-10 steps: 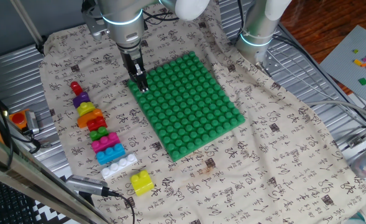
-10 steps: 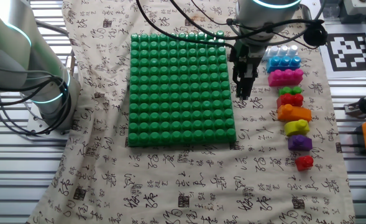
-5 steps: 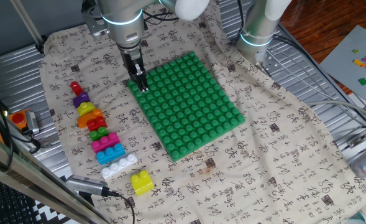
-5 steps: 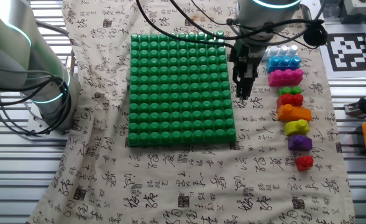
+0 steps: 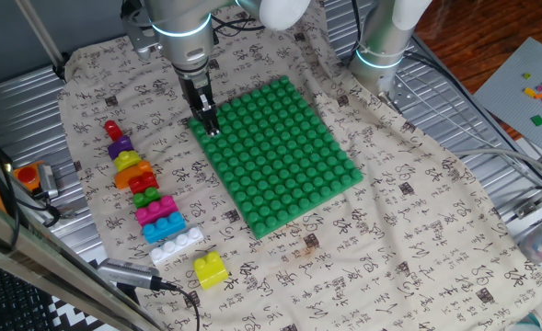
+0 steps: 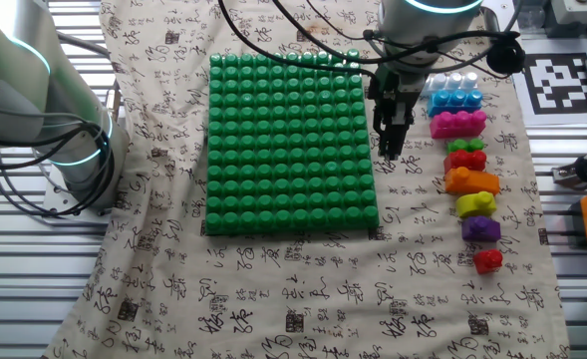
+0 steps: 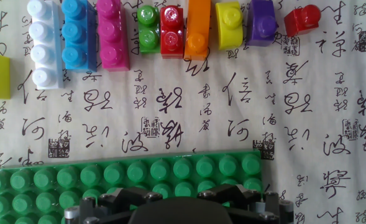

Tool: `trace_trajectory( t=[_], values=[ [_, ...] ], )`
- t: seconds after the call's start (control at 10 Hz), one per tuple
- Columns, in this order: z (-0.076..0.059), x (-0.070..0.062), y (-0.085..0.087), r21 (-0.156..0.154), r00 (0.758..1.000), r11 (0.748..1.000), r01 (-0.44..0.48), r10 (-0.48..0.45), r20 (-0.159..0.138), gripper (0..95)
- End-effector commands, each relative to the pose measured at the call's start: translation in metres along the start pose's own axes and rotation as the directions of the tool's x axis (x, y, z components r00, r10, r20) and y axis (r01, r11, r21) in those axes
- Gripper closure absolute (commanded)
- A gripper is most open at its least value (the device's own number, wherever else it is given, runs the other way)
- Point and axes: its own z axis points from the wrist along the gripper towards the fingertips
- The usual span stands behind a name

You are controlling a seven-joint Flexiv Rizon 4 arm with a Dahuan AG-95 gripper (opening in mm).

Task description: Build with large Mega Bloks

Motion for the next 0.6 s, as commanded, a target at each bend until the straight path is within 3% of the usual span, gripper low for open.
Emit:
trace_trajectory(
  t=[0.1,0.2,0.6],
  values=[
    [0.0,0.0001,0.0,0.0,1.0,1.0,0.0,0.0,0.0,0.0],
    [0.0,0.0001,0.0,-0.04,0.977,0.977,0.21,-0.208,0.047,95.0],
    [0.0,0.0001,0.0,-0.036,0.976,0.976,0.216,-0.215,0.046,95.0]
  ],
)
